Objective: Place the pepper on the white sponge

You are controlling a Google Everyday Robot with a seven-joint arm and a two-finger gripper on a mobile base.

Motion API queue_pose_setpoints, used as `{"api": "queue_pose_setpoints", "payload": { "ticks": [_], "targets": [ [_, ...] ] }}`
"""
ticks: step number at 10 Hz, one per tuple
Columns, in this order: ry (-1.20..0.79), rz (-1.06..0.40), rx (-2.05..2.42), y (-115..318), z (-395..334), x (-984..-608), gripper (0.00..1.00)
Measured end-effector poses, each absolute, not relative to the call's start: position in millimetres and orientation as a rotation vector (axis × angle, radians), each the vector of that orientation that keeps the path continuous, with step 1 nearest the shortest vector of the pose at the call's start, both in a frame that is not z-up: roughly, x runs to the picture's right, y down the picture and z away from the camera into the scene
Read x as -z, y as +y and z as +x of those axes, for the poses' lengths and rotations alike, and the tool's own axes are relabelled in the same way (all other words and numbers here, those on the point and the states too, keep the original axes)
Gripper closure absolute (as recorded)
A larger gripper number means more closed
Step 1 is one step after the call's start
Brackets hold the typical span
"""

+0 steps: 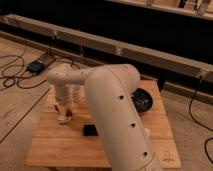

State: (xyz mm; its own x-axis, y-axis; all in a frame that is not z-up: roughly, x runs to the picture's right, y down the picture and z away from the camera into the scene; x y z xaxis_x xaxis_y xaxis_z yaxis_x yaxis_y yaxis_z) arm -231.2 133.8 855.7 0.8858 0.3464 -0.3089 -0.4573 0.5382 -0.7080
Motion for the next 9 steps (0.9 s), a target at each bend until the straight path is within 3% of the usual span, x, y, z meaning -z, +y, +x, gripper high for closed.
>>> {"api": "queue_pose_setpoints", "payload": {
  "ticks": [9],
  "targets": [
    [0.058, -0.827, -0.487, 100, -226, -835, 0.20]
  ]
}}
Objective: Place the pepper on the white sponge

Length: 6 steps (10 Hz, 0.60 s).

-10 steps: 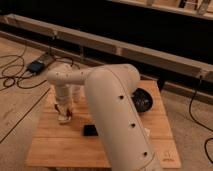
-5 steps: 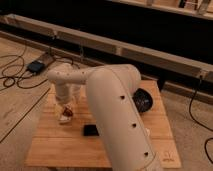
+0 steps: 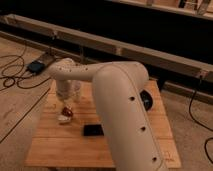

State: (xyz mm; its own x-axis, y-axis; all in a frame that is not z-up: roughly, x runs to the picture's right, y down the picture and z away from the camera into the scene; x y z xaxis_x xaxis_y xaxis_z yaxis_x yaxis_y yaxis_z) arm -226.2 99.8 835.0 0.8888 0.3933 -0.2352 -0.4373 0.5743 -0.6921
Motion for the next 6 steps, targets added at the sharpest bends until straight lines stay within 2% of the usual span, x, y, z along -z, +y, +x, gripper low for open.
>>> {"api": "queue_pose_setpoints", "payload": {
  "ticks": [6],
  "targets": [
    [0.004, -0.767, -0.336, 100, -234, -799, 0.20]
  ]
}}
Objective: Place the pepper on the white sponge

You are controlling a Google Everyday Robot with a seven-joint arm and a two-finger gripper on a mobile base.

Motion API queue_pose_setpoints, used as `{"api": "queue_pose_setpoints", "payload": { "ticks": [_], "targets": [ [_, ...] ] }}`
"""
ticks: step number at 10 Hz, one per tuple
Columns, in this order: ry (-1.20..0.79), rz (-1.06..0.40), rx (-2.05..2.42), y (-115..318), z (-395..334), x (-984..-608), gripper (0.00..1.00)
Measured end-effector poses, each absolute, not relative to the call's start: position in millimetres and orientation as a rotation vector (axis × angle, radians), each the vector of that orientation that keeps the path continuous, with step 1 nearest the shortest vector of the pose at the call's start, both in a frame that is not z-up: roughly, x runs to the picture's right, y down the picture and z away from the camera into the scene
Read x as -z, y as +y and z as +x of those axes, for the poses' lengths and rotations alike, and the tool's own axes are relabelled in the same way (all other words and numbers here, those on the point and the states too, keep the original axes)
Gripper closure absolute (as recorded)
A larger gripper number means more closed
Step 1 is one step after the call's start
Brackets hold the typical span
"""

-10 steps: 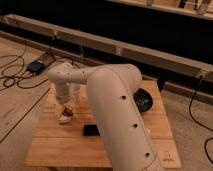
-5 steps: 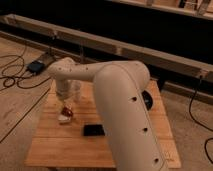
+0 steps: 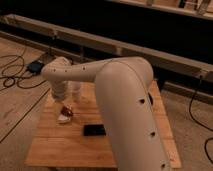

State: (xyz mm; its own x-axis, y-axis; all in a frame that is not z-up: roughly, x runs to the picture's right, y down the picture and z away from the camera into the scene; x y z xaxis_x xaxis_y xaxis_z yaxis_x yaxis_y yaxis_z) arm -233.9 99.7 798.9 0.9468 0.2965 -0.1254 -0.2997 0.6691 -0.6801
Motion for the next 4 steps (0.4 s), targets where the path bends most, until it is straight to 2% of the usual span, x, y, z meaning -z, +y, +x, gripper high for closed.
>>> {"api": "queue_pose_setpoints", "payload": {
  "ticks": [4],
  "targets": [
    [-0.005, -0.771, -0.327, 100.7, -235.6, -794.6, 0.20]
  ]
}}
